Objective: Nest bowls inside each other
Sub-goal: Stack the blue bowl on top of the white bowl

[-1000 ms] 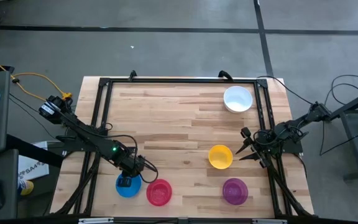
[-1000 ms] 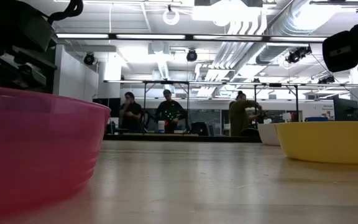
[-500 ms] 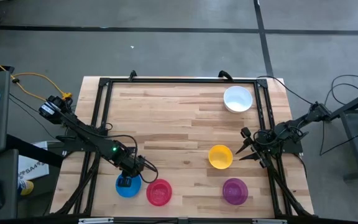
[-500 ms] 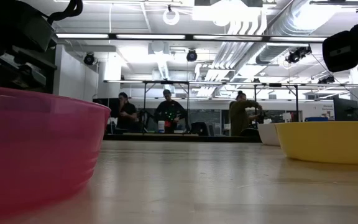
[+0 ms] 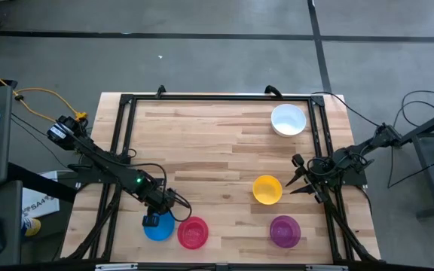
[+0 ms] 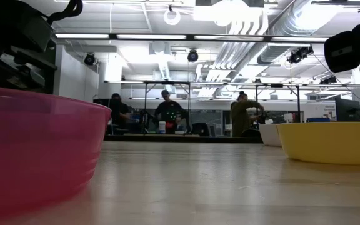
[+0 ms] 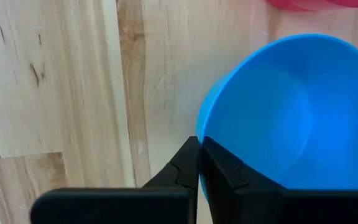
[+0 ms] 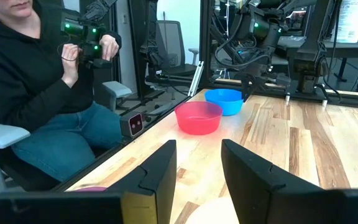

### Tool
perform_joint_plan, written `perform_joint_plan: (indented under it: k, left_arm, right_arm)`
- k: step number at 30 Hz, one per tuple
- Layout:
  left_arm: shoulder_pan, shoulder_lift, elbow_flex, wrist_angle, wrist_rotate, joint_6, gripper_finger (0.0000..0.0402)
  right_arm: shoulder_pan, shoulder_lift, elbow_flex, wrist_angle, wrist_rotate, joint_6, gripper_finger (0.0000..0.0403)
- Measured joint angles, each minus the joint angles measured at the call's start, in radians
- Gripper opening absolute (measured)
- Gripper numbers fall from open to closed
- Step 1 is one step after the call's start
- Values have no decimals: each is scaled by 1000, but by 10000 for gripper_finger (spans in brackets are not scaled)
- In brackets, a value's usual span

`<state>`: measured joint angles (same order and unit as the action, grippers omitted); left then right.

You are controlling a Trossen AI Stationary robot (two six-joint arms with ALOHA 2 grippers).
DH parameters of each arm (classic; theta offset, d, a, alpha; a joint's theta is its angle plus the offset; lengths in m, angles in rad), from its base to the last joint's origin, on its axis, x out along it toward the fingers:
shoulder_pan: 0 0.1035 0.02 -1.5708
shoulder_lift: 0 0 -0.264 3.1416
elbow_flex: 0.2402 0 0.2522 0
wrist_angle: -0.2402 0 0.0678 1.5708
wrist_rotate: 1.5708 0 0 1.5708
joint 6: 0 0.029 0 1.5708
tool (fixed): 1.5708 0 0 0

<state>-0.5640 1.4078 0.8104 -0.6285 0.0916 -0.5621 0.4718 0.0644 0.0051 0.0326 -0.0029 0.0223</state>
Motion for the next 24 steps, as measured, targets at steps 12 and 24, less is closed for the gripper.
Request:
perform_joint_plan:
  k: [12, 24]
  left_arm:
    - [0, 0, 0, -14, 15, -1, 2]
    - [1, -35, 0, -49, 74, 4, 1]
  right_arm:
    - [0, 0, 0, 0, 0, 0, 121]
    - [0, 0, 0, 0, 0, 0, 121]
